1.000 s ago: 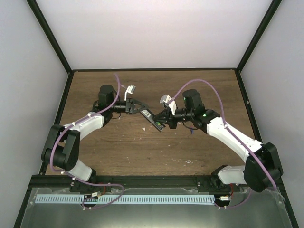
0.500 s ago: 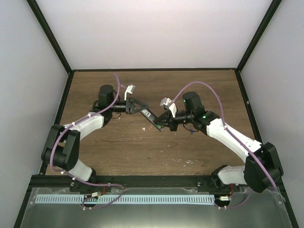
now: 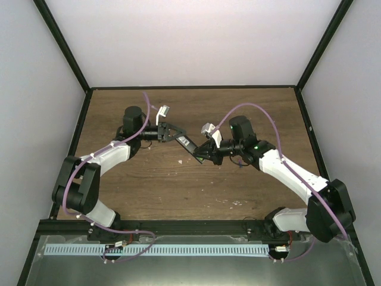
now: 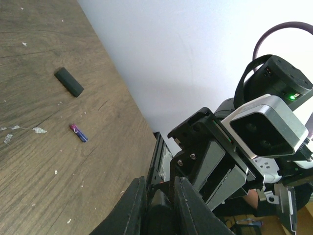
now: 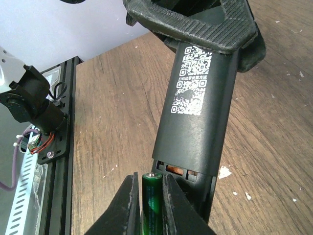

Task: Load the batteries into the remote control

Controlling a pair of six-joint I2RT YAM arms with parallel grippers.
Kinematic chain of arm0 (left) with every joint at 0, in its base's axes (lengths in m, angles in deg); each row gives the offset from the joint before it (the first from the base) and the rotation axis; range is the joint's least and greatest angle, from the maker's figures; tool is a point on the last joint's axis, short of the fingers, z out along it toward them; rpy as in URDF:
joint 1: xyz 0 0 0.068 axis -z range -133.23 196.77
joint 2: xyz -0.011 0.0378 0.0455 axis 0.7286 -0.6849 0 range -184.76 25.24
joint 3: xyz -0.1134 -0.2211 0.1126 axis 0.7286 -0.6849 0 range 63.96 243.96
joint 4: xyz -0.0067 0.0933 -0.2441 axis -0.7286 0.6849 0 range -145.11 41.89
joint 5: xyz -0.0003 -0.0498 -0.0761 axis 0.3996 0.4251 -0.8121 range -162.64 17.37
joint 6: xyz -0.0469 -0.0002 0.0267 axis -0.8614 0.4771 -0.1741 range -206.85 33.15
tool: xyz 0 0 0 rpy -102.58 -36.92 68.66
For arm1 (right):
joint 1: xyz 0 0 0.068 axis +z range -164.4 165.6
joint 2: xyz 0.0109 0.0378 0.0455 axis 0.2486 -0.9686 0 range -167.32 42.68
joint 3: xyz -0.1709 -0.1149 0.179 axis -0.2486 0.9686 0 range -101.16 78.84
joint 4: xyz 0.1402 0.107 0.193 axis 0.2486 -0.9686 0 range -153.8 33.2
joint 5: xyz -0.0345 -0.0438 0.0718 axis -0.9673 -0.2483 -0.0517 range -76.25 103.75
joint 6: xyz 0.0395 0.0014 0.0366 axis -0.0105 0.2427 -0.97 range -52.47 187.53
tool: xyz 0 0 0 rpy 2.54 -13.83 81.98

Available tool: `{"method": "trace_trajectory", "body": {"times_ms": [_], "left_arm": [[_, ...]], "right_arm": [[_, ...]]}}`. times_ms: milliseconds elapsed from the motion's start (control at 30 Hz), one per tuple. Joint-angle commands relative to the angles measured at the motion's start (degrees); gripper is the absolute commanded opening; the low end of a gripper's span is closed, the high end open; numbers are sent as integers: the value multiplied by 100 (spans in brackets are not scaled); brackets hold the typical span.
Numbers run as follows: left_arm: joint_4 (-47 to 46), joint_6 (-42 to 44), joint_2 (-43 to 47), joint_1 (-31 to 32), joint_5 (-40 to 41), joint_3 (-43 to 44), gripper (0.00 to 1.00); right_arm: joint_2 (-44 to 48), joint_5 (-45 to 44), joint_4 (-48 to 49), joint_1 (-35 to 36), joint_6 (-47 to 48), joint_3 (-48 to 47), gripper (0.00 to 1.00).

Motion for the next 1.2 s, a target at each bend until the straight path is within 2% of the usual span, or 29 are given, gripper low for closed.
{"method": "trace_trajectory", "body": {"times_ms": [0,533,900,1000,1167], "left_arm": [[-221,-5,-49,13,-30,126,0],[-209,-23,-79,14,-39,153,0],[-249,-36,-127,13,-93,161,0],[-268,-47,-107,13,-184,161,0],[-154,-15,-4,13,-401,148,0]], "right_arm": [[110,-26,-63,58,37,10,8],[231,-280,-143,57,131,-156,17],[735,-271,-95,58,40,-230,35],[735,-348,-131,57,-205,-298,43],[239,-452,-941,49,-994,-939,48]]}}
